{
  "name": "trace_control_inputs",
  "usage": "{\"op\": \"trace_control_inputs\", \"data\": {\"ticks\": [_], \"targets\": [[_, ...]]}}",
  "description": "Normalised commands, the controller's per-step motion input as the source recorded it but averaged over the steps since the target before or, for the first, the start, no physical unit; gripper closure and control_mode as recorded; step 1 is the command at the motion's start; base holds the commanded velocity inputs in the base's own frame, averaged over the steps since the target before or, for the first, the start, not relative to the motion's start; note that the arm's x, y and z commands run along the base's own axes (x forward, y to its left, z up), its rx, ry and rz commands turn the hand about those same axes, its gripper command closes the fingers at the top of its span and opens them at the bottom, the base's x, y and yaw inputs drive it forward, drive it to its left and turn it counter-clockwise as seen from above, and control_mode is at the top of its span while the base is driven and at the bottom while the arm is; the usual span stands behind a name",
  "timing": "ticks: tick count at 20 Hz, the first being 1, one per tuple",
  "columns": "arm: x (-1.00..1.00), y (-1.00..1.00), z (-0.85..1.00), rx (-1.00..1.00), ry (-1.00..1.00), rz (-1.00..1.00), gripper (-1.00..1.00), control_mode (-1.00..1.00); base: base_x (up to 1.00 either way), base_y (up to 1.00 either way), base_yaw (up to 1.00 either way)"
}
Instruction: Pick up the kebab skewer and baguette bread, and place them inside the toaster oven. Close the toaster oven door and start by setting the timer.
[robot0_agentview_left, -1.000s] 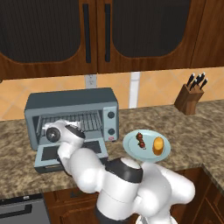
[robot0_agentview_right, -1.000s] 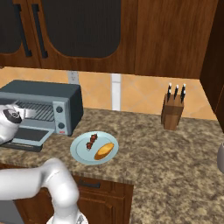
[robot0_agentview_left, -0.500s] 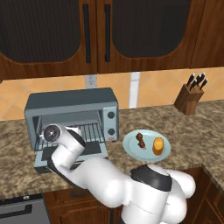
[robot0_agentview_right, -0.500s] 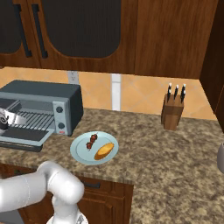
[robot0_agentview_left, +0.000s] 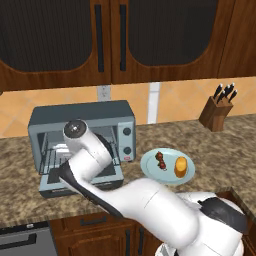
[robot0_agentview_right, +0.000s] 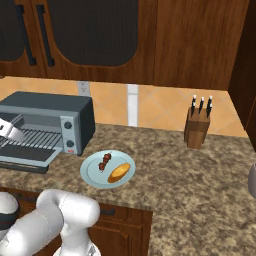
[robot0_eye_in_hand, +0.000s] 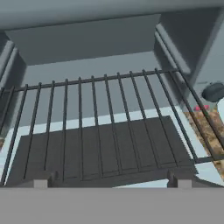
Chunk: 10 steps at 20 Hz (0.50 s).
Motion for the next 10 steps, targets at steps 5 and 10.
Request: {"op": "trace_control_inputs", "data": {"ticks": [5,10], "targets": [[-0.58,-1.0,0.39,0.02,0.12,0.0,-1.0,-1.0,0.0,0.0,0.0],[-0.33,-1.0,0.05,0.01,0.22,0.0,-1.0,-1.0,0.0,0.0,0.0]]}}
